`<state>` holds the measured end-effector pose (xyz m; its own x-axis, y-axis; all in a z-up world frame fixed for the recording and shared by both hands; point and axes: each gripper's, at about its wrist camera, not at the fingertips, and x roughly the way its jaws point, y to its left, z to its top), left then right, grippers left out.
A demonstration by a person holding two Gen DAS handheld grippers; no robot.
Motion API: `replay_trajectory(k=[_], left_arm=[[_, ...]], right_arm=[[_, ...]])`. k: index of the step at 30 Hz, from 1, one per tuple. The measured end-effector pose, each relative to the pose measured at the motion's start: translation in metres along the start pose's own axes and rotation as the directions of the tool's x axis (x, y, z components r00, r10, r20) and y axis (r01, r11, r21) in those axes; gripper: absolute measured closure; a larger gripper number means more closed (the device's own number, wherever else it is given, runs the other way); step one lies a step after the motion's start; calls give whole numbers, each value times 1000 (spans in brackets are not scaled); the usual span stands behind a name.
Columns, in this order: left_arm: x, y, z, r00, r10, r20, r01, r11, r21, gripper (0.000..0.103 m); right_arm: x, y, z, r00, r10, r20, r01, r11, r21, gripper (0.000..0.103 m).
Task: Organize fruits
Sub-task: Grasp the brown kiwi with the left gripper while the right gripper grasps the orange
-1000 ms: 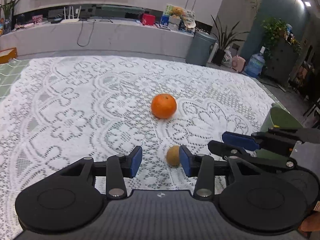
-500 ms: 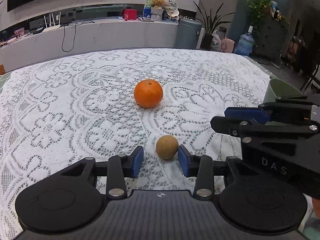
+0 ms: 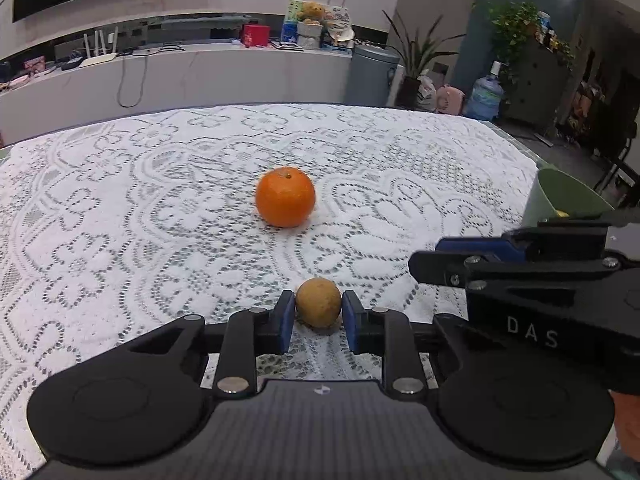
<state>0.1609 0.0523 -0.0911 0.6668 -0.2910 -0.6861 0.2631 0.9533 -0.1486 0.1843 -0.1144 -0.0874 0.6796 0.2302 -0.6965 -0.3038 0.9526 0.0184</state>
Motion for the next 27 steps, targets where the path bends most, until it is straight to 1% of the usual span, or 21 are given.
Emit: replay_trajectory(k=[2,5,12,13,15,16,17,20,25,27], left_arm=[[-5,2,4,1000,22,11,-21,1000,-16,75],[-12,11,10,998,56,28,-54,997,-58,75],[-21,38,20,987,163,16,-158,974,-160,75],[-22,41,21,984,179,17,-173,970,-170,75],[-24,48,22,979,203,21,-196,963,-187,75],[-26,52,22,977,213,23,-205,959,-196,75],[-26,55,23,975,222,22,-213,956,-204,75],[-28,63,23,970,241,22,-231,948,-219,75],[-26,68,22,962,272,19,-262,941,-215,75],[-24,71,21,962,272,12,-263,938,-227,75]], right_arm=[[1,0,1,1000,13,-4,-13,1000,5,88],[2,5,4,1000,26,11,-25,999,-19,87],[13,21,17,998,49,44,-47,997,-56,84],[15,23,20,997,54,49,-51,997,-56,83],[23,29,26,996,62,64,-59,997,-56,75],[26,32,29,995,64,72,-60,997,-57,68],[30,35,32,995,66,79,-61,996,-59,65],[43,45,39,994,63,91,-56,995,-81,64],[60,57,46,993,66,100,-55,993,-107,63],[64,59,47,992,61,114,-47,992,-120,59]])
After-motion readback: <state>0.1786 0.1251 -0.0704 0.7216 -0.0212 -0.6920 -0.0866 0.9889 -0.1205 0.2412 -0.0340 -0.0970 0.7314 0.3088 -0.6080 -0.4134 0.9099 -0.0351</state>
